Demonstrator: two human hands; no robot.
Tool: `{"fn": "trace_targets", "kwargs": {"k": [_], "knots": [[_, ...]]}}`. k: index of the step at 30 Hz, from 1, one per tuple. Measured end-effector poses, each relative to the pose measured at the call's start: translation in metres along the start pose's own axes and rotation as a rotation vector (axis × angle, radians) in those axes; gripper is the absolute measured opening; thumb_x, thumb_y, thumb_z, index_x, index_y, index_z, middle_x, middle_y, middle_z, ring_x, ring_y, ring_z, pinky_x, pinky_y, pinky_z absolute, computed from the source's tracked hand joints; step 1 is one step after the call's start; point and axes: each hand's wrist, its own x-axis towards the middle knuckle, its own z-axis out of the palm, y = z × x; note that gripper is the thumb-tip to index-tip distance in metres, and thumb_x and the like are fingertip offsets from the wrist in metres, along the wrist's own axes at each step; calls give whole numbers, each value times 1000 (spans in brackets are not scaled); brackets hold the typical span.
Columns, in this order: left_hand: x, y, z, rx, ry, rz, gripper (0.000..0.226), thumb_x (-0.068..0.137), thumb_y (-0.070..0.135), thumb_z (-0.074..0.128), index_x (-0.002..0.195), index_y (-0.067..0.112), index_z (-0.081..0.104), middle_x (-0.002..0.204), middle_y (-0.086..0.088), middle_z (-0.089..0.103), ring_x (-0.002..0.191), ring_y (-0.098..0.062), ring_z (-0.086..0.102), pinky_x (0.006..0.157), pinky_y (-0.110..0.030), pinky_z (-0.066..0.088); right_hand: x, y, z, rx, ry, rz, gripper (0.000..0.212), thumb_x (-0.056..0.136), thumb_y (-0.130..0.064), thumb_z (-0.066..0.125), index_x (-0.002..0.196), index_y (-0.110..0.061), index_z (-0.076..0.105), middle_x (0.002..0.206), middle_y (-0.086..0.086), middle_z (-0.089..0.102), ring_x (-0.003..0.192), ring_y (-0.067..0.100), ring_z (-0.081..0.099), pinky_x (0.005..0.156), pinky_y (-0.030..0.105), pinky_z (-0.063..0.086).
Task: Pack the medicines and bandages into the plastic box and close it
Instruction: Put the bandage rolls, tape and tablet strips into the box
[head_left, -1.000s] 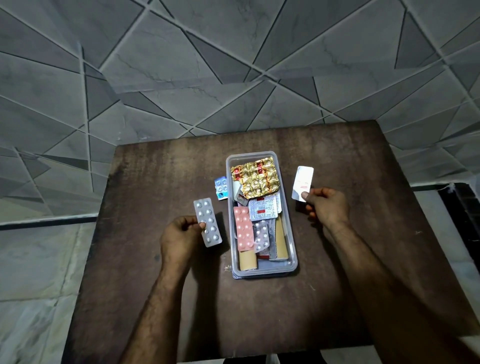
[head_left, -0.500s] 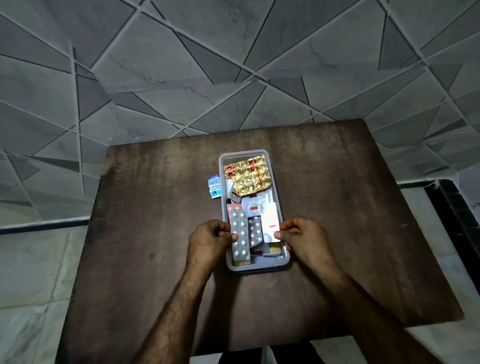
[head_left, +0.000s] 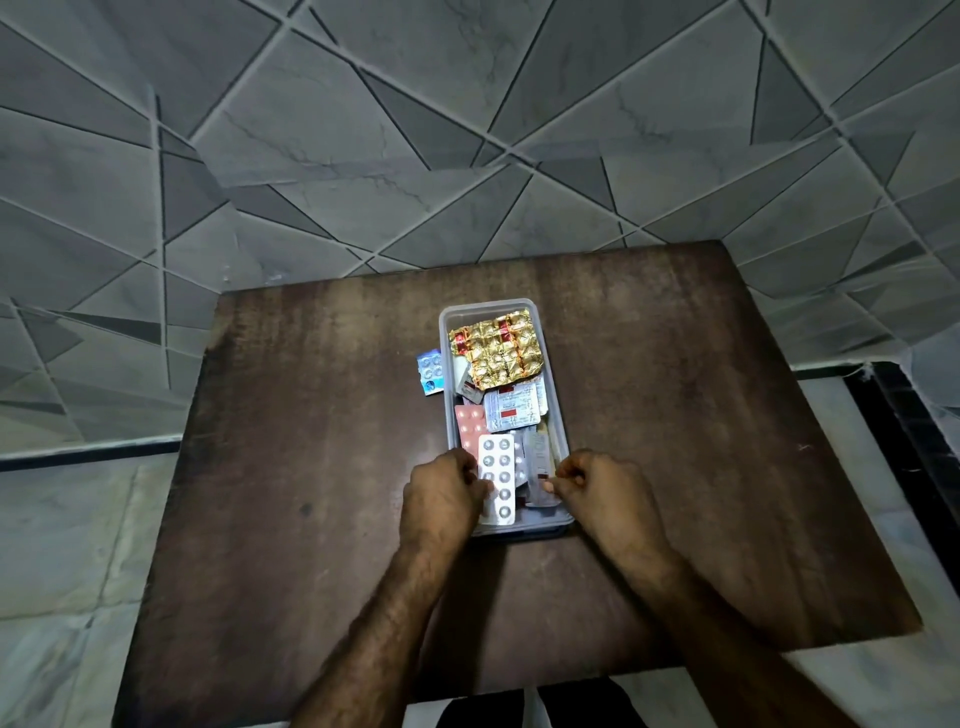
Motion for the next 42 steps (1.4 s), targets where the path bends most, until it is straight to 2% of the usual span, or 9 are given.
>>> {"fn": "trace_targets", "kwargs": {"k": [5, 9, 14, 20, 26, 29, 32, 35, 42], "knots": [[-7, -5, -1, -9, 137, 71, 38, 82, 26, 71, 119, 20, 64, 113, -5, 66, 97, -24, 65, 84, -30, 50, 2, 1, 0, 8, 16, 14, 17, 83, -36, 71, 96, -24, 71, 89, -8, 72, 76, 8, 63, 67, 20, 45], [-6, -10, -4, -59, 138, -20, 55, 83, 27, 70, 134, 18, 52, 126, -11, 57, 105, -26, 62, 89, -33, 49, 7, 3, -3, 125, 44, 77, 8, 82, -31, 72, 83, -24, 70, 79, -12, 70, 76, 5, 64, 58, 12, 39], [-2, -15, -4, -260, -19, -111, 38, 88, 33, 63, 124, 20, 60, 113, -4, 72, 96, -20, 67, 79, -26, 49, 14, 6, -4, 193, 96, 104, 10, 82, -27, 72, 90, -23, 68, 84, -9, 68, 80, 7, 63, 58, 15, 37], [16, -24, -5, -341, 61, -142, 25, 92, 34, 56, 109, 20, 68, 108, -3, 73, 97, -21, 66, 84, -29, 50, 19, 8, 1, 205, 85, 111, 17, 83, -28, 71, 98, -23, 66, 91, -6, 69, 83, 9, 63, 68, 22, 43], [58, -27, -14, -301, 73, -172, 29, 91, 35, 58, 113, 18, 66, 111, -7, 73, 97, -24, 68, 92, -37, 55, 25, 1, 5, 187, 84, 110, 21, 86, -28, 68, 105, -21, 63, 91, -7, 67, 81, 8, 61, 58, 15, 37], [78, -22, -18, -171, 89, -134, 38, 91, 28, 61, 125, 12, 61, 125, -9, 68, 111, -25, 64, 93, -30, 47, 30, -3, 5, 173, 111, 104, 26, 85, -28, 68, 110, -21, 62, 96, -5, 67, 85, 10, 61, 67, 22, 41], [98, -20, -21, -74, 91, -97, 39, 89, 22, 64, 126, 8, 61, 124, -11, 67, 110, -25, 64, 89, -29, 46, 36, -5, 7, 182, 135, 85, 28, 85, -30, 67, 111, -23, 62, 102, -5, 68, 89, 11, 61, 74, 25, 46], [119, -20, -22, 22, 80, -56, 39, 84, 24, 67, 120, 9, 62, 119, -17, 66, 103, -30, 63, 85, -34, 50, 39, -7, 7, 182, 151, 72, 29, 85, -31, 67, 112, -23, 62, 104, -4, 68, 91, 11, 61, 75, 24, 45], [156, -7, -18, 184, 63, 41, 53, 86, 34, 63, 132, 10, 51, 125, -24, 52, 113, -45, 53, 92, -50, 51, 43, -5, 9, 189, 136, 87, 29, 86, -25, 66, 114, -26, 62, 108, -6, 67, 95, 10, 62, 84, 28, 52]]}}
